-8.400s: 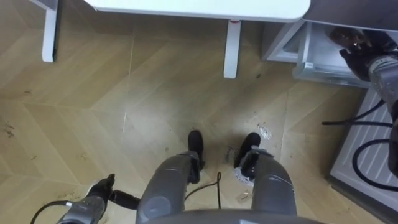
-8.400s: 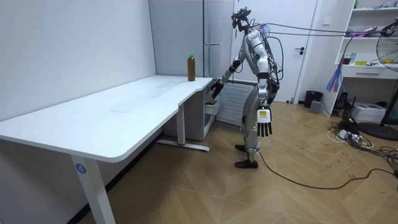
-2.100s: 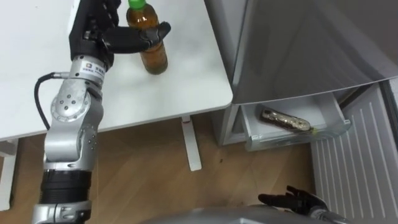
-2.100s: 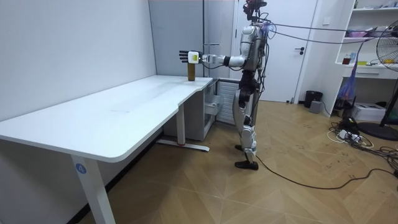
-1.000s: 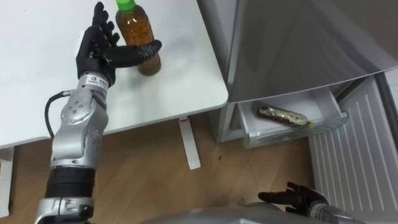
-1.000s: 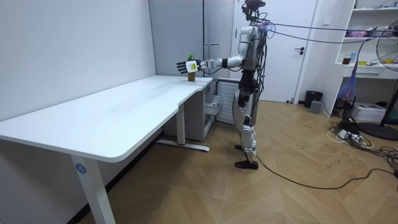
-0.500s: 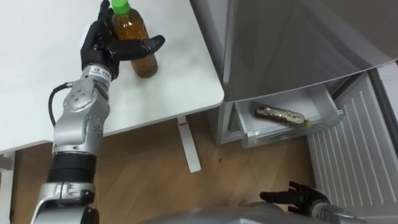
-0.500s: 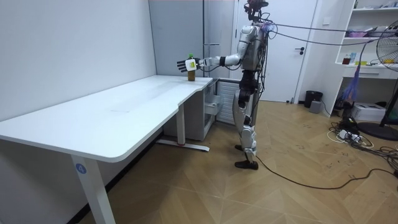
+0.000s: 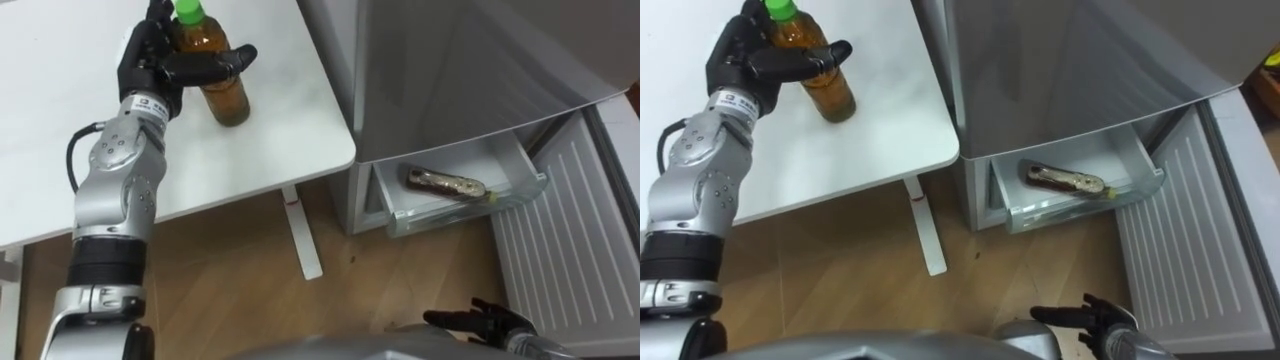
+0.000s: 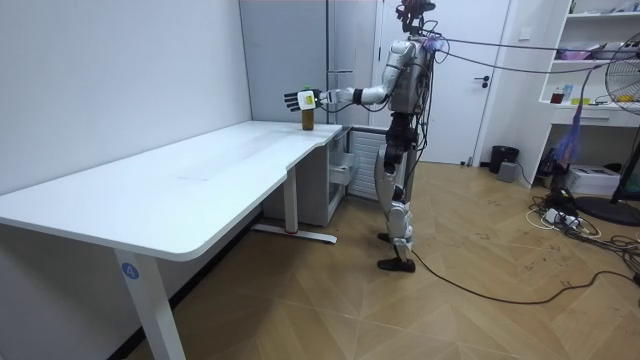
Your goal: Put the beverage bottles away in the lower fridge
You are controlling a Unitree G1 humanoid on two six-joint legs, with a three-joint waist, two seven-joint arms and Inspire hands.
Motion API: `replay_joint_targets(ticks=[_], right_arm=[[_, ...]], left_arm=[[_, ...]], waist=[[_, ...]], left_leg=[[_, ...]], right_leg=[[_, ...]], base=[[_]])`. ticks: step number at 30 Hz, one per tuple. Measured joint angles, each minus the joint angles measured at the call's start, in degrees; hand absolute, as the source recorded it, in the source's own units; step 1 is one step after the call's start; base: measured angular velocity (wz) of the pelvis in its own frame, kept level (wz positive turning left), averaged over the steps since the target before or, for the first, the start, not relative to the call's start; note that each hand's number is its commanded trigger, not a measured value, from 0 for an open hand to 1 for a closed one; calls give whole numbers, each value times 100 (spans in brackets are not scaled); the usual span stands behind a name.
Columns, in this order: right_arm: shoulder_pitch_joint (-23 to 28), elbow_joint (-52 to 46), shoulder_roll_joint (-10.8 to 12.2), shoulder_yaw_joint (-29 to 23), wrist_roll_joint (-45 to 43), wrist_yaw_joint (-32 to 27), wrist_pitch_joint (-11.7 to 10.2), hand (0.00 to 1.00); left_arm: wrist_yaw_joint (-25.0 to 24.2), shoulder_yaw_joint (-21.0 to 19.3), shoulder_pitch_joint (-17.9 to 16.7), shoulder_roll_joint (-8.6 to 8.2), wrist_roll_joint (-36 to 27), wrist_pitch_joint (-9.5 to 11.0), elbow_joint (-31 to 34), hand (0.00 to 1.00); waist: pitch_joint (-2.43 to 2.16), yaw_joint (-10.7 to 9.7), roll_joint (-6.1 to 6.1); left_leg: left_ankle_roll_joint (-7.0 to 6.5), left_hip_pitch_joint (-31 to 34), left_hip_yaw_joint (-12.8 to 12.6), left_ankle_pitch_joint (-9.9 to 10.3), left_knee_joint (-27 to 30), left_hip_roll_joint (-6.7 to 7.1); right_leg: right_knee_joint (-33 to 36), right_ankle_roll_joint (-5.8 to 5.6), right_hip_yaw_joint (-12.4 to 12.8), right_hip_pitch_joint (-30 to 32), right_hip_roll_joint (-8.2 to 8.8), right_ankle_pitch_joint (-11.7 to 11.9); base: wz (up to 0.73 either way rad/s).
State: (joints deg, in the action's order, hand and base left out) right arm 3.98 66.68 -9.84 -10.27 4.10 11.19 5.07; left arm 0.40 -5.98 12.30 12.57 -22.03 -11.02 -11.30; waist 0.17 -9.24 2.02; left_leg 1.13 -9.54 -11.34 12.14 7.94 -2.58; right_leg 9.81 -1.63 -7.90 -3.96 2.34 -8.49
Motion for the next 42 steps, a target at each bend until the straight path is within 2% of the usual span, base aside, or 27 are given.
replay_joint_targets(ticks=[1,3,4,14,38,42], right_arm=[[-1,-1,0,0,-1,-3,0,0],[-1,-2,0,-1,-1,-14,-1,0],[-1,-1,0,-1,-1,-17,-1,0],[-2,-8,1,-1,-1,-105,-25,0],[-1,-9,-24,5,-31,-186,-22,0],[-16,-9,-23,57,-11,-182,-6,0]], left_arm=[[1,0,0,0,0,0,-1,38],[3,0,0,0,0,0,-2,85],[3,0,0,0,0,-1,-2,100],[23,0,109,6,8,-1,-108,100],[46,46,176,10,8,-33,-440,100],[65,50,174,9,-247,-39,-504,100]], waist=[[0,0,0],[1,0,-1],[1,0,-1],[32,-6,-14],[14,-10,25],[15,-5,14]], left_leg=[[0,-3,-4,0,0,0],[0,-7,-9,0,0,0],[0,-7,-9,0,0,0],[0,10,-9,0,-16,0],[0,10,-9,0,-15,-1],[0,-2,-9,0,-16,-2]], right_leg=[[0,0,3,0,0,0],[-2,0,6,3,0,0],[-2,0,5,3,0,0],[-10,0,1,11,0,0],[83,5,127,101,-16,5],[92,7,131,95,-17,5]], base=[[0],[0],[0],[0],[-2],[-1]])
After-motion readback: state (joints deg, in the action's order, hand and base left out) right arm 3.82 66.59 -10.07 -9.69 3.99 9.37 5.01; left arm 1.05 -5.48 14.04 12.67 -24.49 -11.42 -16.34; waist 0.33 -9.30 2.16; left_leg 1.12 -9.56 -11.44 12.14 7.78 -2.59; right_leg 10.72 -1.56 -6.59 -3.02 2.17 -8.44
